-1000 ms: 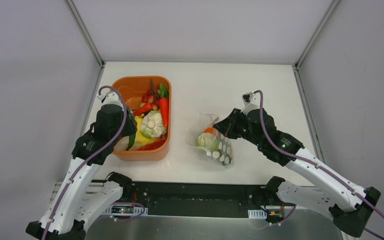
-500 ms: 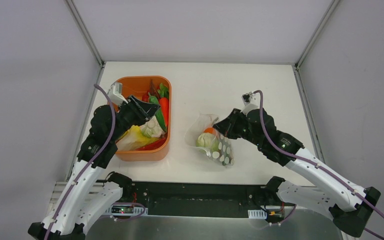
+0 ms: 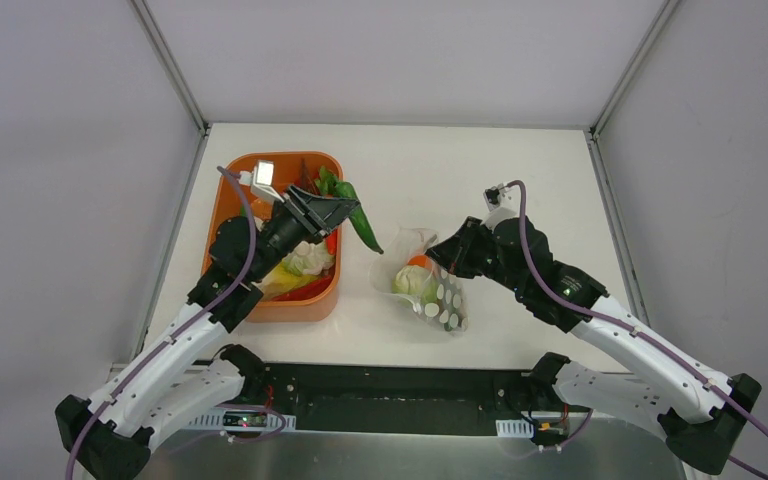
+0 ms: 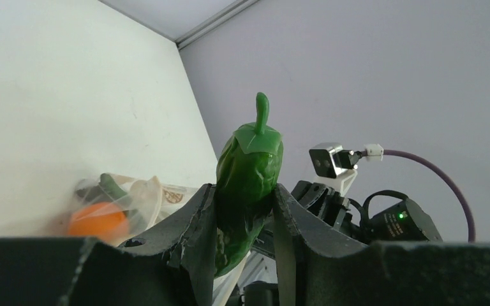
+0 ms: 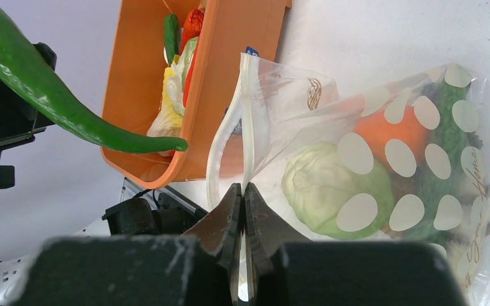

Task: Place the food in the zip-top bag and seal the zipper
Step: Place the fake vegetable in the zipper food storage bag.

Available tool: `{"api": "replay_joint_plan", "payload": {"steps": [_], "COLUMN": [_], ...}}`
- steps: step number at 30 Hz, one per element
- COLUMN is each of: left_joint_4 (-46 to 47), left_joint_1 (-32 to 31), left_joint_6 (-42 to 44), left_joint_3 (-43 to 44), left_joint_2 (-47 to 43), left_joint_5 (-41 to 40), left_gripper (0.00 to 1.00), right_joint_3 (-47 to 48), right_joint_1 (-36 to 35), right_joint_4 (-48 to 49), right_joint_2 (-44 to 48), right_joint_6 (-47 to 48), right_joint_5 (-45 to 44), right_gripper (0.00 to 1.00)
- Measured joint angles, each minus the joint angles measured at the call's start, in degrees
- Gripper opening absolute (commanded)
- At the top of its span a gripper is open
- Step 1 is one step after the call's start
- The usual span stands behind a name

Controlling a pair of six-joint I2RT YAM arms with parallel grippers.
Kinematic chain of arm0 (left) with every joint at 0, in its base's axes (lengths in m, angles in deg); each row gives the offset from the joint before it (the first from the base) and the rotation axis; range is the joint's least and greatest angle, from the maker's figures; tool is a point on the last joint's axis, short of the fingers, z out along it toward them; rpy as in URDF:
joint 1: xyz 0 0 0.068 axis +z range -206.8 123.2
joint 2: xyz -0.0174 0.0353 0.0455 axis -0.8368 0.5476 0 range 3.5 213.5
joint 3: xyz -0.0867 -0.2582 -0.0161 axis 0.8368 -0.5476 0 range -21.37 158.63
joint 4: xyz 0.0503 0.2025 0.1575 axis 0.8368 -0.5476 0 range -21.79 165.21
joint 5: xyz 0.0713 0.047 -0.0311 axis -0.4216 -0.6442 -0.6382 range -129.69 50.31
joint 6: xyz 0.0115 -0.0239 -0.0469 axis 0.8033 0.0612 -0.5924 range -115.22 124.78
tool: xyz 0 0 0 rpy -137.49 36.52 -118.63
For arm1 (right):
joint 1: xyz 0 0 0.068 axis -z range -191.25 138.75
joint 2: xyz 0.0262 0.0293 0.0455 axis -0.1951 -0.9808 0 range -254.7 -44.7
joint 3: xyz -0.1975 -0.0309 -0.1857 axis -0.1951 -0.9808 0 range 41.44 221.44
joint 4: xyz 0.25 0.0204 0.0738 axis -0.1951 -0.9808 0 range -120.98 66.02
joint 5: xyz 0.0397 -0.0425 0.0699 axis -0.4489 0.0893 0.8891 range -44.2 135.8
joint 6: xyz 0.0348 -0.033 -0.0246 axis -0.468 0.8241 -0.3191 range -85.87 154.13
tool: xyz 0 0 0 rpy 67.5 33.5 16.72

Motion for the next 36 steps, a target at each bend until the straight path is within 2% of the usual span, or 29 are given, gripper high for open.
{"api": "replay_joint_plan", "payload": {"steps": [27, 36], "left_joint_4": [22.23, 22.71], "left_joint_1": [-17.97, -20.96], "left_joint_6": [-10.56, -13.73], "left_joint_3": [-9.57, -9.62], "left_joint_2": [16.39, 19.78], "left_joint_5": [-17.31, -19.21], "left_gripper": [0.14, 0.18], "right_joint_3": [-0.61, -0.66], "right_joint_1": [0.00, 0.00], "right_joint_4": [0.24, 0.22], "right_joint_2": [0.55, 0.70], "right_joint_6": [-0.09, -0.42], "right_joint_5": [-0.28, -0.76], "right_gripper": [0.05, 0.05]}}
